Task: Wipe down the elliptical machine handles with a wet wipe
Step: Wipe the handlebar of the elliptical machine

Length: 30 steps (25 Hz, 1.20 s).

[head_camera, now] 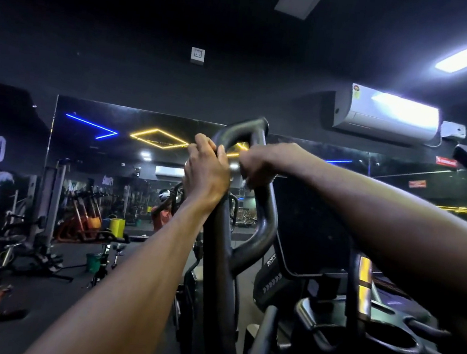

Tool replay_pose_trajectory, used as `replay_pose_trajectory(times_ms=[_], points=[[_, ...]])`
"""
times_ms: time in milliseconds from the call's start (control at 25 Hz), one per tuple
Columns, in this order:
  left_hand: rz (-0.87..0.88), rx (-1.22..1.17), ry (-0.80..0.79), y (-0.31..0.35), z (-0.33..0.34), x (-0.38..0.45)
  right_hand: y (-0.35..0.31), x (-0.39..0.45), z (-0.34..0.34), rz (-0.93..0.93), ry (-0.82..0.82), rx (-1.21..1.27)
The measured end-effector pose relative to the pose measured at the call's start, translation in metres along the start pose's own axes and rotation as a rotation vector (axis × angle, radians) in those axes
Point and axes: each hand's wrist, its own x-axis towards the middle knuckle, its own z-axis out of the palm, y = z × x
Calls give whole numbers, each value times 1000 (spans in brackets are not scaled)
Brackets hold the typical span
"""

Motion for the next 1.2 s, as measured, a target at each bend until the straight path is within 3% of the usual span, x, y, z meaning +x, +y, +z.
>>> replay_pose_trajectory(times_ms=[160,280,440,600,760,880,1000,1200], points=[[-24,20,-6,5,-4,-7,-1,-25,-2,-41,59,8],[-56,17,-1,5,-5,-13,-20,-36,15,-143,-198,-51],[-45,29,6,7,-10,-23,-28,-50,28,-161,-181,-42],[-42,63,-14,5,-16,-32,-46,-73,28,-224,-372,247],[-40,61,-33,6,-18,-36,-50,-94,34,-197,-231,611],[-19,71,-39,5,-19,-38,-40,-106,31,-182,-273,563],[6,71,-49,4,-20,-39,-36,-111,21,-105,-136,581],[16,99,-23,5,-17,-39,-46,-125,48,-102,-49,629]])
